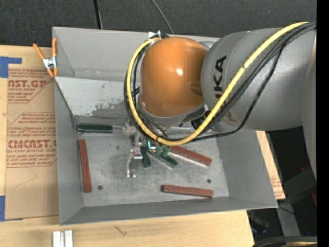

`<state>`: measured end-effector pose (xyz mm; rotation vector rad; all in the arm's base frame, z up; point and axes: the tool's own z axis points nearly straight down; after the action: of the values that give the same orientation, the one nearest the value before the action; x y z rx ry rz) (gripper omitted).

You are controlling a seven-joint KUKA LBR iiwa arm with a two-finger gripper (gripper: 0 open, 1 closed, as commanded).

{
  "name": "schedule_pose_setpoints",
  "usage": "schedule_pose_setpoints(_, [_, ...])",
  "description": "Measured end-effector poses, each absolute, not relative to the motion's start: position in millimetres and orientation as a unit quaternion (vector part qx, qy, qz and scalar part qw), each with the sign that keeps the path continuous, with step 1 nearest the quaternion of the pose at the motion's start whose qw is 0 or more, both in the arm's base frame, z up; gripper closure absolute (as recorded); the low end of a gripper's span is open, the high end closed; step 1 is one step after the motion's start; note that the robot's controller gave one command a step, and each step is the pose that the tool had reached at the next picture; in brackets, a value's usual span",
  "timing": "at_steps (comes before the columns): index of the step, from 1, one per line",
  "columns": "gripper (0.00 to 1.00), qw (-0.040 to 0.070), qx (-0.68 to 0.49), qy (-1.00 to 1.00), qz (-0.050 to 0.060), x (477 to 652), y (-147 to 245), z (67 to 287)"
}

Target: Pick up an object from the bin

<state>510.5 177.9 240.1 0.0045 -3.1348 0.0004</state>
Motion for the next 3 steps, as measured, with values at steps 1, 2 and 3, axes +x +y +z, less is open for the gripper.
schedule_pose_setpoints(1, [0.00, -0.001, 0.000, -1.000, -0.001, 512.3, 177, 244])
schedule_pose_setpoints(2, [1.00, 0.000, 0.039, -0.999, 0.000, 557.4, 110, 170])
schedule_pose_setpoints(3, [0.00, 0.000, 0.039, -0.999, -0.001, 557.4, 110, 170])
